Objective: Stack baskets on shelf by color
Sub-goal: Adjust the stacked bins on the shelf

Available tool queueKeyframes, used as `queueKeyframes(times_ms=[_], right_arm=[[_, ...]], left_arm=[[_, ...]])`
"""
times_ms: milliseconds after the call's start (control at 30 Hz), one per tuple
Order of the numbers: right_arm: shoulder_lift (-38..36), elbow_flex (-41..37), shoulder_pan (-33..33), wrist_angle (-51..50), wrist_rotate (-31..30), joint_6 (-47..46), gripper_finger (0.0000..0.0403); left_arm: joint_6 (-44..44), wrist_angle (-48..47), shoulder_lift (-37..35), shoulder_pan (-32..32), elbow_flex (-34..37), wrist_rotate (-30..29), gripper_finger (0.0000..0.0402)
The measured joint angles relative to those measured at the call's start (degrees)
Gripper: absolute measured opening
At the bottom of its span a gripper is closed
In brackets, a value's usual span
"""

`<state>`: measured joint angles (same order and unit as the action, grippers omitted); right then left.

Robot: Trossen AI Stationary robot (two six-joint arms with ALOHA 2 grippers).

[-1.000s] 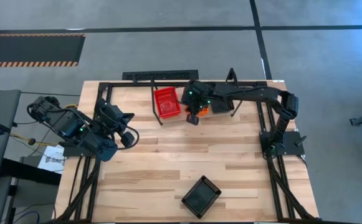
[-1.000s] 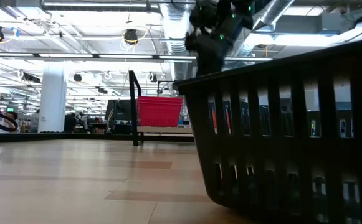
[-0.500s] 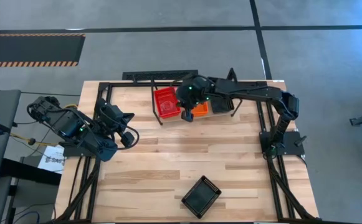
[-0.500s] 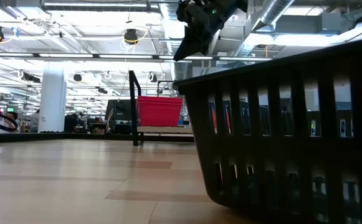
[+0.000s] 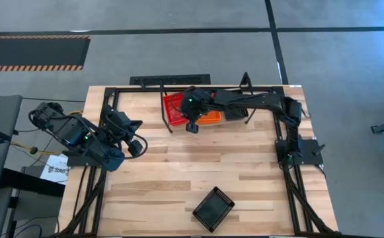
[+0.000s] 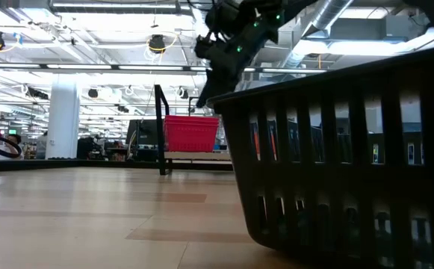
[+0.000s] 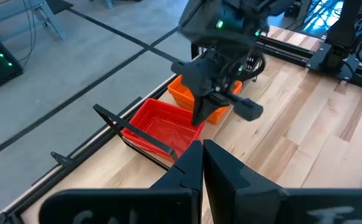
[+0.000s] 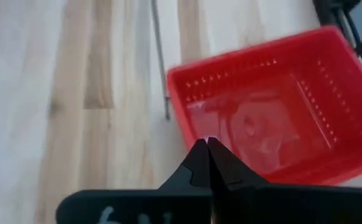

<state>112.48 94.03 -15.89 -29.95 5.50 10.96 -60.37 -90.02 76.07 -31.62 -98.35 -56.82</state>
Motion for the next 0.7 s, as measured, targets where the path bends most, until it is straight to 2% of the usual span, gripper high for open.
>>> queueKeyframes(times_ms=[233, 433, 700], right_arm=[[0.29, -0.12, -0.81, -0.64, -2.91, 2.59, 0.0000], [0.31, -0.12, -0.67, -0.87, -12.60, 8.21, 0.0000], [0.31, -0.12, -0.54, -0.95, -13.09, 7.04, 0.0000]], left_arm=[[-0.27, 0.00, 0.00, 0.00, 0.00, 0.04, 0.0000], [-0.30, 0.00, 0.00, -0.01, 0.00, 0.04, 0.0000], [-0.30, 0.00, 0.00, 0.00, 0.00, 0.04, 0.0000]])
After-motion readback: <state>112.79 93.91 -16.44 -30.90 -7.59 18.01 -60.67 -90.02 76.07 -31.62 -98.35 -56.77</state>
